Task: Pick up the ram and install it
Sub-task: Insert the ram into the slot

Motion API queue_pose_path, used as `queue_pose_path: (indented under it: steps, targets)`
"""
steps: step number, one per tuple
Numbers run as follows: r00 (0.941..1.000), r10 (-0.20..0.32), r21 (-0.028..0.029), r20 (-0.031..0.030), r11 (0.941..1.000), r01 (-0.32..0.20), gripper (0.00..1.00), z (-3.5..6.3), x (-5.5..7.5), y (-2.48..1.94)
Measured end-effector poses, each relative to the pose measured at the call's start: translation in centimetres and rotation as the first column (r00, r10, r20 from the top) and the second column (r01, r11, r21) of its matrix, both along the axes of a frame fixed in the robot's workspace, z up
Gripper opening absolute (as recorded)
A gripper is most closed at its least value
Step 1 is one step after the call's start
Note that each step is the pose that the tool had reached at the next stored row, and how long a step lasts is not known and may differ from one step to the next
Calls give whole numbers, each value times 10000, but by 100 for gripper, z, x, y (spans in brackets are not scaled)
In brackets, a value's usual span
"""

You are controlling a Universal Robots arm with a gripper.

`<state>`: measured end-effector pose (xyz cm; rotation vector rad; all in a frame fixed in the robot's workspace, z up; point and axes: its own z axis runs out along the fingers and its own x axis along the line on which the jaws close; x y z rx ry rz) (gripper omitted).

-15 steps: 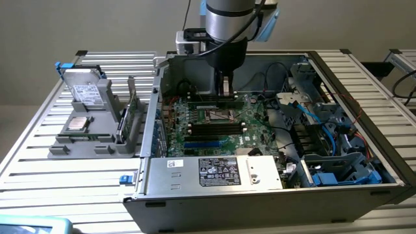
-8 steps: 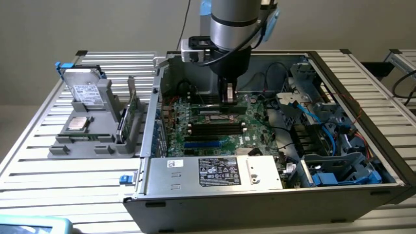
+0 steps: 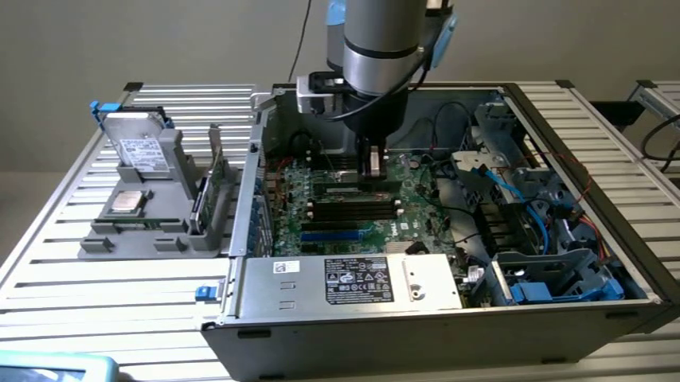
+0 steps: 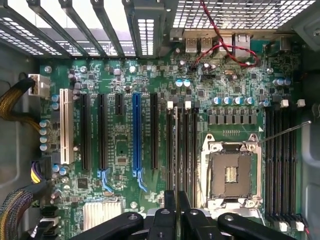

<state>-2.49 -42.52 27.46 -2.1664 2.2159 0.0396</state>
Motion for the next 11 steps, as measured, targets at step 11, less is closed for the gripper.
queue_pose_path:
  steps: [11]
  targets:
    - [10000,60,0,0,10000,-60,14,-200,71,9]
